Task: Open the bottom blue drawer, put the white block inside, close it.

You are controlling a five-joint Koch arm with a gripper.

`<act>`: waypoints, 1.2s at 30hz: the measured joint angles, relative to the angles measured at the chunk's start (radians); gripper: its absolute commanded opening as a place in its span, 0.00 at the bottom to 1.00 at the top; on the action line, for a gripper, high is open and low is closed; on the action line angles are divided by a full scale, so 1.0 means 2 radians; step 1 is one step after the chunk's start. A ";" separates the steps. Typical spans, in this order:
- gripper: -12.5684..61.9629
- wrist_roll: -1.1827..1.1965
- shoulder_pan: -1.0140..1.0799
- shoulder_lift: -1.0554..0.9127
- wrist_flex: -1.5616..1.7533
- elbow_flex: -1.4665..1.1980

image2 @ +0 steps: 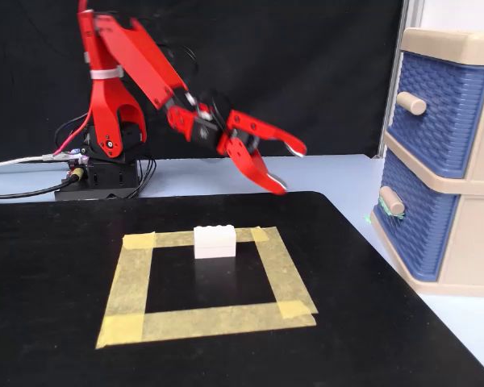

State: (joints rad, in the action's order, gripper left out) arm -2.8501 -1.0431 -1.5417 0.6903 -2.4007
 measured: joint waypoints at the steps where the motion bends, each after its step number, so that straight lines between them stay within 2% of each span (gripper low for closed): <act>1: 0.62 0.000 -0.001 0.036 0.030 0.010; 4: 0.62 -0.013 -0.002 0.137 0.092 0.084; 9: 0.62 -0.044 -0.002 0.218 0.100 0.195; 19: 0.61 -0.048 0.005 0.298 0.097 0.324; 25: 0.59 -0.077 0.005 0.327 0.038 0.406; 27: 0.55 -0.078 0.002 0.344 0.034 0.425; 28: 0.49 -0.078 0.002 0.350 0.034 0.425; 31: 0.28 -0.079 0.007 0.351 0.012 0.426; 33: 0.08 -0.080 0.007 0.350 -0.006 0.428; 36: 0.06 -0.081 0.007 0.348 -0.035 0.424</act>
State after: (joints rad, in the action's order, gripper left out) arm -3.0112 -1.0293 -0.8452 0.6197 -1.5524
